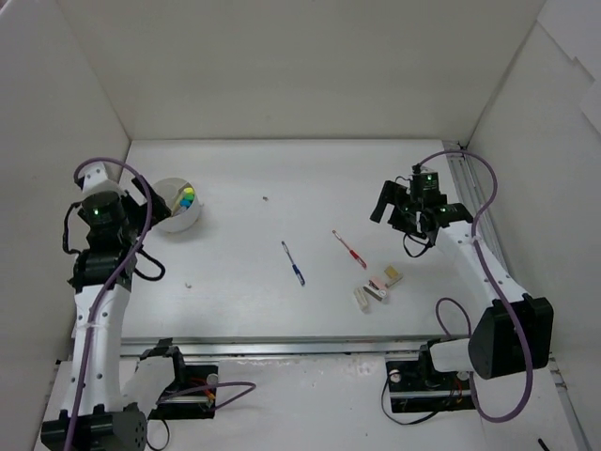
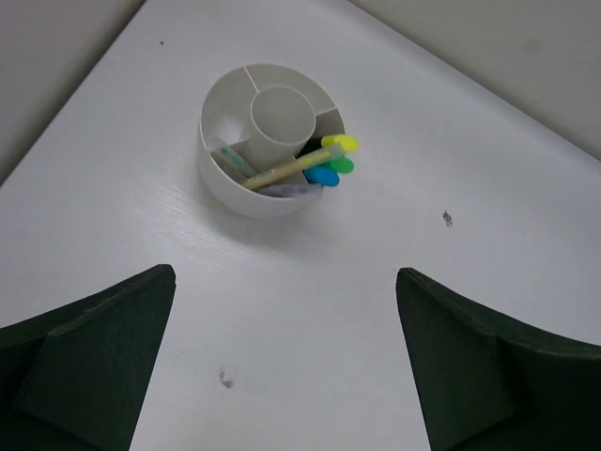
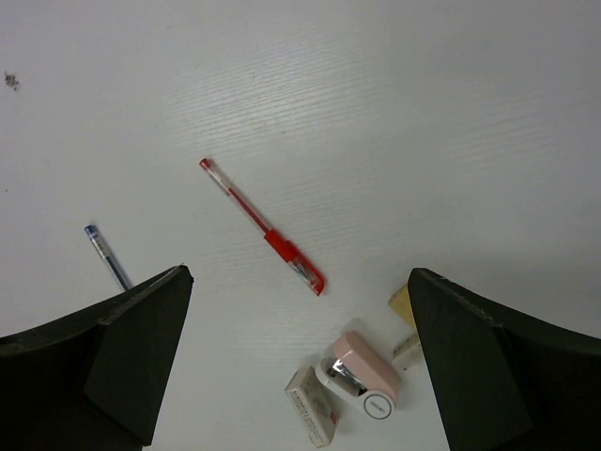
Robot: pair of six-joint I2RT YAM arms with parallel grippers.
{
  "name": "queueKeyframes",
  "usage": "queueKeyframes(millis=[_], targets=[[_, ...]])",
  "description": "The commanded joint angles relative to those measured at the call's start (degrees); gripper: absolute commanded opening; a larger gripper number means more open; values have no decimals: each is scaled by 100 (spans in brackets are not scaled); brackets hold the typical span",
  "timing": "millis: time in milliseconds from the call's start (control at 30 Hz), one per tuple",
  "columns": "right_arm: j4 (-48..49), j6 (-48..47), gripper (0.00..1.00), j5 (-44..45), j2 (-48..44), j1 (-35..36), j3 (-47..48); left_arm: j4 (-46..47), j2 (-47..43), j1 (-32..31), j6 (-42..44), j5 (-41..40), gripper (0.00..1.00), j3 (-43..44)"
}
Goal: Sort the stationery into containers
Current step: Pick up the pen from the center of the board.
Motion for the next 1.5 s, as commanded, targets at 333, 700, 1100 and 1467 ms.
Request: queueKeyframes(millis=[333, 700, 1100, 1467], targets=[[468, -837, 98, 226, 1474, -1171, 525, 1493, -1458, -15, 267, 1684, 99, -1343], [266, 1583, 98, 1877, 3496, -1461, 2707, 1510, -1054, -15, 339, 1756, 100, -1326], [20, 4511, 98, 2783, 4209, -1541, 3313, 1423, -808, -15, 427, 1607, 99, -1238], [-24, 4768, 85, 2872, 4613, -1567, 3383, 1352, -597, -15, 488, 1299, 99, -1133]])
